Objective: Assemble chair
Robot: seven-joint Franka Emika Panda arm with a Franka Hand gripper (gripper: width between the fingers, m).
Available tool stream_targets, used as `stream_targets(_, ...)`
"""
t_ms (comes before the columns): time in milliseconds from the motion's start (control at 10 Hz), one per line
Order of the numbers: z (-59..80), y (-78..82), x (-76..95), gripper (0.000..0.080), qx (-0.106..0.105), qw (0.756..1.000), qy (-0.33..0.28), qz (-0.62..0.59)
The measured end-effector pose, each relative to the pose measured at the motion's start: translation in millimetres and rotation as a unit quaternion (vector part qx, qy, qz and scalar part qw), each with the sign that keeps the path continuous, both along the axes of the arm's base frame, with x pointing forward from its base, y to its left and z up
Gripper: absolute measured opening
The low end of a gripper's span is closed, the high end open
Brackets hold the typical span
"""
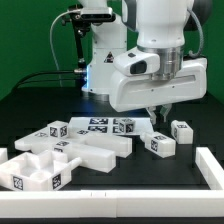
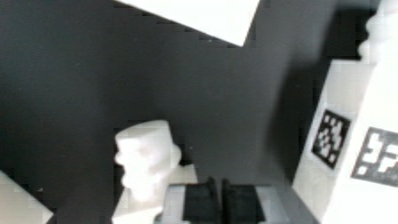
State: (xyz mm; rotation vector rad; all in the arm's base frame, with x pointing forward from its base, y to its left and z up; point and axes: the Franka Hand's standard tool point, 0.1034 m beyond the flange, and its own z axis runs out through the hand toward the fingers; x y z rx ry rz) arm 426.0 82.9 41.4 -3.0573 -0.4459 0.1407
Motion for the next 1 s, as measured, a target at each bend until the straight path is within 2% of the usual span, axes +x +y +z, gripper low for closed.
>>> stream_targets(300,-0.4,0.0,2.8,0.0001,0.0,1.0,-0.002,0.013)
stream_targets(400,3.0,-1.1,11.6,0.0083,-0.002,0.998,-0.014,0.055)
stream_targets(500,9.7,-7.0,30.1,0.0218,0.001,0.994,-0.028,0.108)
stream_targets(600,9.6,-7.5,37.5,0.0218,0.001,0.989,-0.034,0.141)
stream_targets(700,7.4,-6.2,38.0,0.0414,0.002,0.985,-0.033,0.171)
stream_targets(800,7.3,-6.5,37.4,0.0551,0.002,0.987,-0.033,0.16)
stream_targets(900,6.8,-6.5,37.1,0.0618,0.002,0.987,-0.032,0.16)
stream_targets(1000,4.0,-6.6,36.7,0.0618,0.002,0.987,-0.031,0.157)
